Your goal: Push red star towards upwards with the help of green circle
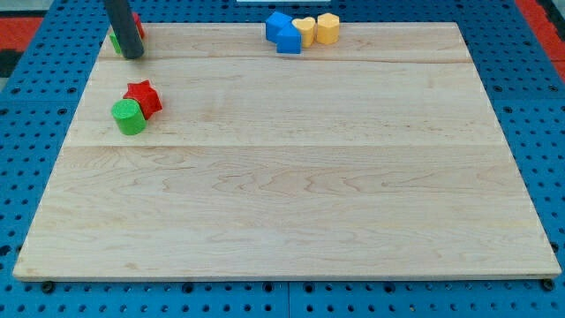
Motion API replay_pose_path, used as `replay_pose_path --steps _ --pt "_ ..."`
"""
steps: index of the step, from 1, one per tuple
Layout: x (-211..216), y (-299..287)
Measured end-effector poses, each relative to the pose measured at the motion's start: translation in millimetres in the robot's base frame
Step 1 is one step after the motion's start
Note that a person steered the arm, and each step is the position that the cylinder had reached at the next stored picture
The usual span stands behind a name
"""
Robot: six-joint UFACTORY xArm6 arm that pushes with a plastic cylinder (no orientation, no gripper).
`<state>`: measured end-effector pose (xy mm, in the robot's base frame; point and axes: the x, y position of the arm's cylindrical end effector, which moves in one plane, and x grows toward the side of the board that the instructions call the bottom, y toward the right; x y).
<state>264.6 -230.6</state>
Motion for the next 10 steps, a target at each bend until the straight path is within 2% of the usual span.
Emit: replay_pose_path --steps 3,5,8,9,10 --pt "1.0 -18.7" --pt "60.4 -14.3" --pt "174.0 -14.6" --pt "191.4 -9.8" --pt "184.5 -0.8"
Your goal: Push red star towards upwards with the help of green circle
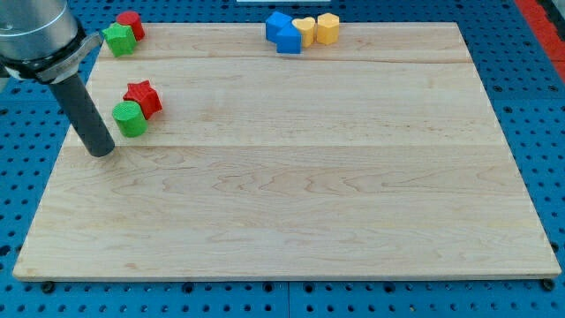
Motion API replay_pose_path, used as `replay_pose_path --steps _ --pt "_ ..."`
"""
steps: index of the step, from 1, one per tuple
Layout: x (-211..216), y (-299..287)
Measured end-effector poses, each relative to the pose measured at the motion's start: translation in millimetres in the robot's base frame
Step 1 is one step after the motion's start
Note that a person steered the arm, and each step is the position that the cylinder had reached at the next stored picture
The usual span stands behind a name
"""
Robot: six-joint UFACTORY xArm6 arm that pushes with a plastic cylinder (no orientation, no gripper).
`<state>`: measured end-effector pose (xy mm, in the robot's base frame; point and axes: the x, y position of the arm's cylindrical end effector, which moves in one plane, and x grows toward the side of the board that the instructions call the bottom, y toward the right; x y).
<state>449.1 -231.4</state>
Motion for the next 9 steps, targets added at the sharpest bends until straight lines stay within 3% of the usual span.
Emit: replay_pose_path --steps 5,9 --pt "-58.6 44.1" --pt "-57.1 72.7"
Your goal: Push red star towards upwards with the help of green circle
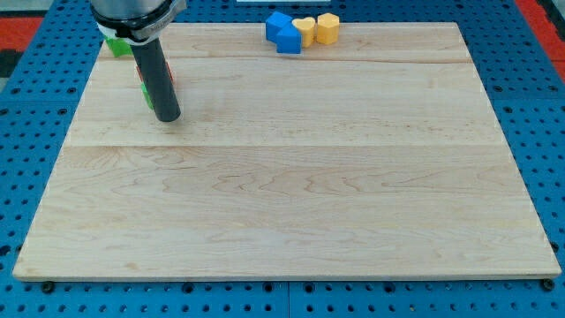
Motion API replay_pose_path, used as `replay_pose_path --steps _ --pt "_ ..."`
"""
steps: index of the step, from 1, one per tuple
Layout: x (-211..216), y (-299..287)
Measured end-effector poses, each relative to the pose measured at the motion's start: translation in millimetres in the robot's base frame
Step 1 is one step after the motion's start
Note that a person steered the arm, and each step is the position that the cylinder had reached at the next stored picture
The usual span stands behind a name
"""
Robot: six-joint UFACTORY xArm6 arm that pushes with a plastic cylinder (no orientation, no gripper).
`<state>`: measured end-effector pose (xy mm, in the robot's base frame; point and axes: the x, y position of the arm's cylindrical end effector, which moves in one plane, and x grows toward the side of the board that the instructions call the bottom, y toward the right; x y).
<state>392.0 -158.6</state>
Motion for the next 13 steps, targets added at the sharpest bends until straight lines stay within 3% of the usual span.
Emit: replay_pose_path --steps 4,7,10,13 --pt "-21.7 -31.1" --pt "-55.2 -8.5" --pt "-21.6 -25.9" --pt "-59.0 -36.2"
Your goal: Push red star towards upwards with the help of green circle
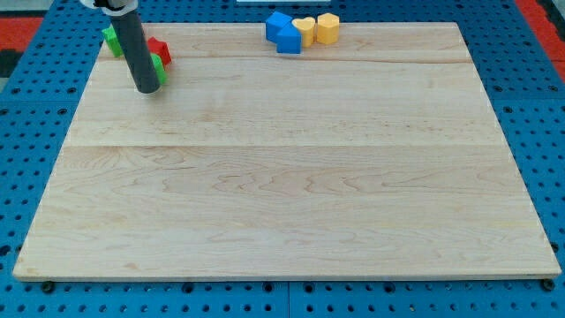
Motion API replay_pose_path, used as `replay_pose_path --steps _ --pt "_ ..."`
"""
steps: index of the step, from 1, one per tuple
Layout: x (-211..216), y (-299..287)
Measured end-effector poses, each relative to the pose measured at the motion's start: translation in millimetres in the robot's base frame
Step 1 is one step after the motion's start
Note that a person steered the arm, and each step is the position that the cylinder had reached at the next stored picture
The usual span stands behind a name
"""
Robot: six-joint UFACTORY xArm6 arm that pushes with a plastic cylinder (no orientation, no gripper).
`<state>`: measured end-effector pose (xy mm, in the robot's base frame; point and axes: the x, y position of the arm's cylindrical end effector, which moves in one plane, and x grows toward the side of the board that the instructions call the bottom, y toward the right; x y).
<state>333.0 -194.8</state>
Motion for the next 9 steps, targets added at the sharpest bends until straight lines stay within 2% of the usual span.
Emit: replay_pose_path --steps 6,8,9 --pt "-68.3 -17.0" --pt "-47.1 -6.6" --pt "-47.2 41.5"
